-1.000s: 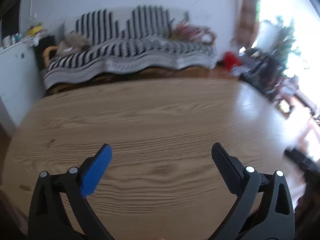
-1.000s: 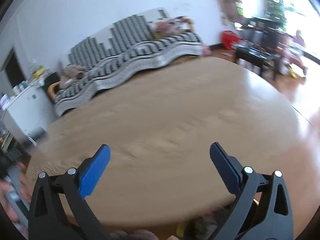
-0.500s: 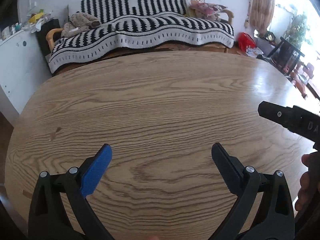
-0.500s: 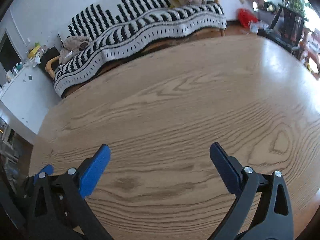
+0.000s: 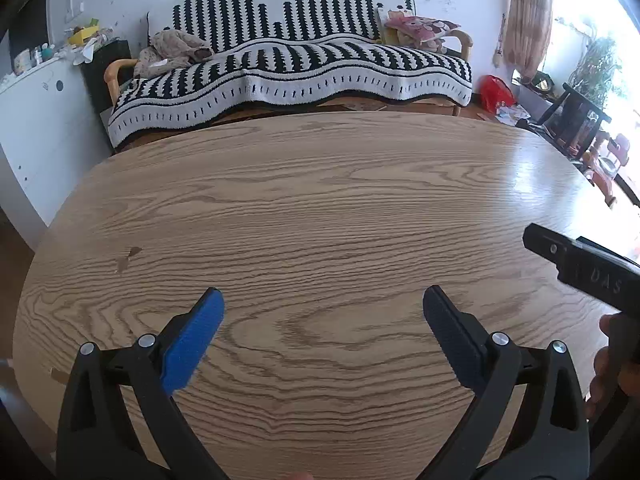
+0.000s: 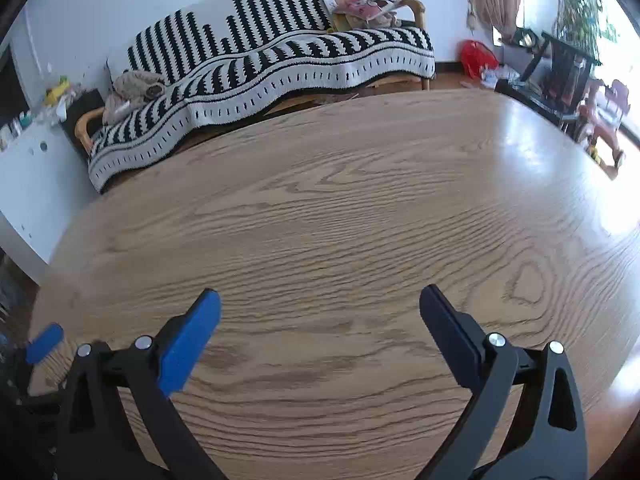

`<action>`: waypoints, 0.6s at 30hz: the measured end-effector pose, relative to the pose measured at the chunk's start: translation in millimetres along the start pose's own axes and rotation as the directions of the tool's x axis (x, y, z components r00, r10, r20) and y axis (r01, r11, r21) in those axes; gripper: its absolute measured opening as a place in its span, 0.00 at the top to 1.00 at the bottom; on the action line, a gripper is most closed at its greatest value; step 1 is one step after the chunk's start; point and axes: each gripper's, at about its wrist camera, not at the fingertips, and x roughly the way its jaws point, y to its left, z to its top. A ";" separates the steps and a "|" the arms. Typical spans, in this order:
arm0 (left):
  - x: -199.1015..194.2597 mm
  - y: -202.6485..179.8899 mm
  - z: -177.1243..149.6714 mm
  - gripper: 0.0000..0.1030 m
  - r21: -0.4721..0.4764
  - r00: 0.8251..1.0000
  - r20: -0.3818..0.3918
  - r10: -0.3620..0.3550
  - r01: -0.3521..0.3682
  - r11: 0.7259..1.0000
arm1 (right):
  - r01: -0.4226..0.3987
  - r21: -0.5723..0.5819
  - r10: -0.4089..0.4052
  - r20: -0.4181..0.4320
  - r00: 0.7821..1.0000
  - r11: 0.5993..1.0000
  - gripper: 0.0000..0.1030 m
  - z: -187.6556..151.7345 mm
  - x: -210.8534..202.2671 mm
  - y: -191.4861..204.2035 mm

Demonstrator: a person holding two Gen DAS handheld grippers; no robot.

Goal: Collect trash

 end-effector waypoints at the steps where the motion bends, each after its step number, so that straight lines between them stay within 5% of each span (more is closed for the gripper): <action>1: 0.5 -0.1 0.1 0.06 -0.004 1.000 -0.002 -0.004 0.004 1.000 | 0.005 -0.007 -0.005 0.001 1.000 1.000 0.07 -0.1 0.2 0.2; 18: -3.1 -13.7 -0.4 0.06 0.041 1.000 0.015 0.011 -0.011 0.999 | -0.010 0.028 0.011 -0.029 1.000 1.000 0.07 -1.5 1.1 -10.3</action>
